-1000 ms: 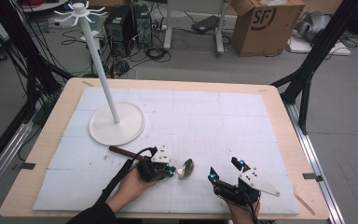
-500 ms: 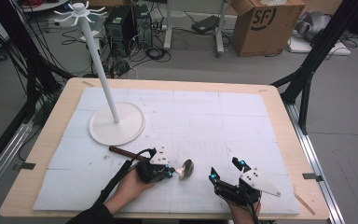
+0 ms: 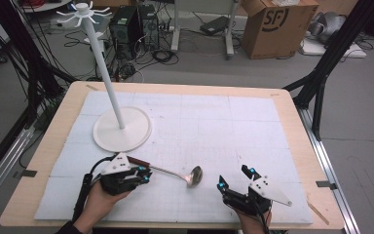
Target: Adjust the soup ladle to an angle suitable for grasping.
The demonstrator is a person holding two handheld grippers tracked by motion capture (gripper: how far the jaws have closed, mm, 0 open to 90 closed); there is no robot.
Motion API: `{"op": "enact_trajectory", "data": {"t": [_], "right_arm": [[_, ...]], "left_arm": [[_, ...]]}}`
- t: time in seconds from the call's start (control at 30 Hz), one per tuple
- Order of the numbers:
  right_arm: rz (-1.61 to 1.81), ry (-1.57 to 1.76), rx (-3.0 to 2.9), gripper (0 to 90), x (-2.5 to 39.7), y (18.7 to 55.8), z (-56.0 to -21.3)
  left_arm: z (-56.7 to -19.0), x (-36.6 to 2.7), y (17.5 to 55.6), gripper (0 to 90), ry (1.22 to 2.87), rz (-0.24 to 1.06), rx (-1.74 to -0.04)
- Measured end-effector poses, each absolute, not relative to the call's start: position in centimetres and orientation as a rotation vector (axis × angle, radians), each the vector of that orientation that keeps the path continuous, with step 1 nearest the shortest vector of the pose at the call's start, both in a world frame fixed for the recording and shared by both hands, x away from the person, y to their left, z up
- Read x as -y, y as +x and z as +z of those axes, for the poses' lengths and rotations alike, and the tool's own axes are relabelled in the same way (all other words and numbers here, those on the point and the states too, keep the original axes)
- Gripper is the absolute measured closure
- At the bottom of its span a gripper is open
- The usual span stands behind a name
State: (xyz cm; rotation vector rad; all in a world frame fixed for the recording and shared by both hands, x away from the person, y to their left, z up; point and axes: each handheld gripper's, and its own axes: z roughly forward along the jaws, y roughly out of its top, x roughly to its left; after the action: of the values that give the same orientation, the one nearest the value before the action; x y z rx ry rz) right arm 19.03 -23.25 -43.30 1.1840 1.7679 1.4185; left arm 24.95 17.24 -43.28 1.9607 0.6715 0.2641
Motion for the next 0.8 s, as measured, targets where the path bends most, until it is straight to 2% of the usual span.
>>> {"op": "enact_trajectory", "data": {"t": [0.1,0.37,0.5,0.8], "right_arm": [[1.415,1.182,-1.770,14.6,23.1,19.1,-43.4],[1.410,1.185,-1.779,14.6,23.1,19.0,-43.5],[1.407,1.195,-1.768,14.6,23.4,18.7,-43.4],[1.407,1.191,-1.763,14.6,23.5,18.5,-43.3]], "left_arm": [[-43.2,-18.6,24.9,53.2,1.931,0.272,-0.706],[-42.9,-20.0,24.2,29.9,1.887,0.335,-0.733],[-42.8,-20.5,23.7,24.6,1.864,0.360,-0.716],[-43.0,-21.4,22.4,24.4,1.848,0.394,-0.713]]}}
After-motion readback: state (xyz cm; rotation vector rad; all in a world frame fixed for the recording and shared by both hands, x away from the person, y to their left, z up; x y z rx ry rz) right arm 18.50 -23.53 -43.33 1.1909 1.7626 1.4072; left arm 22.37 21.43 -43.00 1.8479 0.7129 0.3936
